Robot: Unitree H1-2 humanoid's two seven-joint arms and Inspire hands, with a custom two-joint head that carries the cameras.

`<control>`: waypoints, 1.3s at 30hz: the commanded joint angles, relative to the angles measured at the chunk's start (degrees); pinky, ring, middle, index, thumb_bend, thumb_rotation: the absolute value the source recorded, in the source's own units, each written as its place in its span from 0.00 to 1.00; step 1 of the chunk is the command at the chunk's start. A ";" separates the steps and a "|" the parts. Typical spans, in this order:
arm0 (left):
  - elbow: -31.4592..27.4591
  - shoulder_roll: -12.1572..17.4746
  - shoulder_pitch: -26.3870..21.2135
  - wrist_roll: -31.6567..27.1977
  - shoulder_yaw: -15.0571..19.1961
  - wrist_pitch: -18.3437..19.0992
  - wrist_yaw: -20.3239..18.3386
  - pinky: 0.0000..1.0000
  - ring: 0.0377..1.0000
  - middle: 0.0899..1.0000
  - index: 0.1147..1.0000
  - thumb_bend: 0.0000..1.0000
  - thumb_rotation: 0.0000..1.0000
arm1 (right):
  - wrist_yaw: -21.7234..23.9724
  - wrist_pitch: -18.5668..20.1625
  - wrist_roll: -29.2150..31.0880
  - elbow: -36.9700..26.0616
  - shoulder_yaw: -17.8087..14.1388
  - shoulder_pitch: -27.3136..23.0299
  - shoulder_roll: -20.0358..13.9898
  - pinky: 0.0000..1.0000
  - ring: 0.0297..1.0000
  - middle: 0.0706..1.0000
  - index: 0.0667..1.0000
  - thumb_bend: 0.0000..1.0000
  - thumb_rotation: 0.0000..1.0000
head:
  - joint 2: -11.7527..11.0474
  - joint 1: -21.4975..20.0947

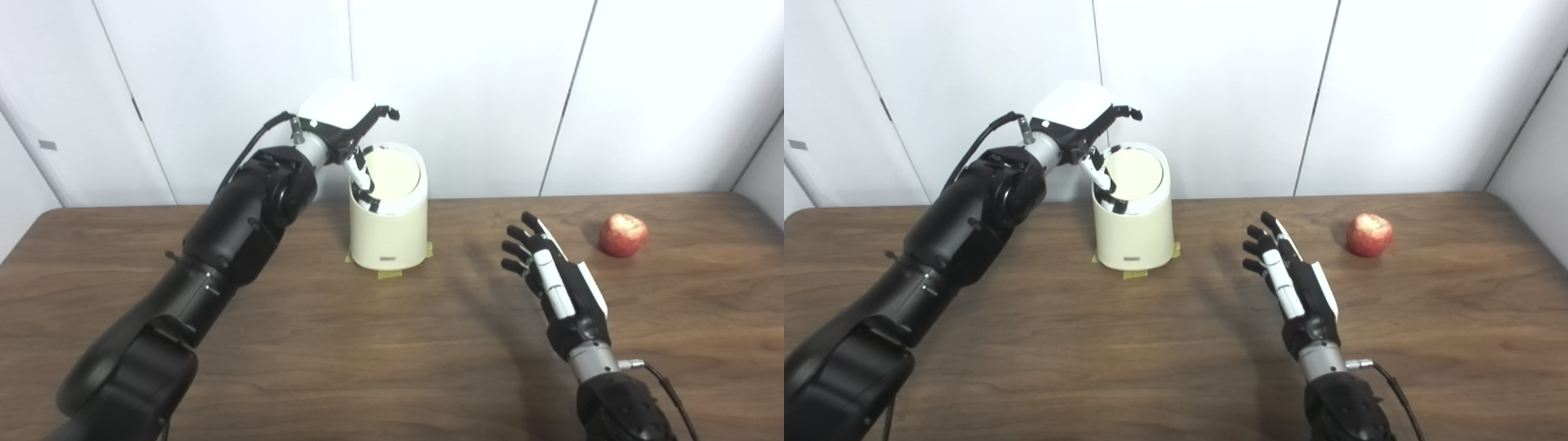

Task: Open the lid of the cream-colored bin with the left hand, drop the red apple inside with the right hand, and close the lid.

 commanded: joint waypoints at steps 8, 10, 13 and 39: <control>-1.09 -0.12 -5.66 0.17 0.89 -0.04 1.51 0.63 0.78 0.79 0.79 0.93 0.05 | 0.00 -0.87 0.02 -1.01 0.16 -2.29 0.42 0.82 0.85 0.88 0.94 0.54 0.84 | 0.14 0.13; -0.93 -0.29 -5.90 -0.27 1.06 0.01 1.25 0.66 0.80 0.81 0.79 0.93 0.04 | -0.02 -1.00 0.06 -0.75 0.13 -2.37 0.47 0.82 0.85 0.88 0.94 0.53 0.84 | 0.12 0.14; -0.41 -0.41 -6.25 -0.58 1.00 -0.41 1.44 0.68 0.82 0.82 0.79 0.93 0.03 | 0.02 -1.17 0.01 -0.35 0.13 -2.45 0.50 0.81 0.85 0.88 0.94 0.53 0.84 | 0.01 0.16; 3.63 -1.90 -5.50 -0.27 -1.11 -0.90 2.96 0.68 0.77 0.78 0.78 0.94 0.03 | -0.12 -0.11 -0.69 -1.57 0.56 -2.33 0.96 0.82 0.85 0.88 0.94 0.55 0.85 | 0.53 -0.91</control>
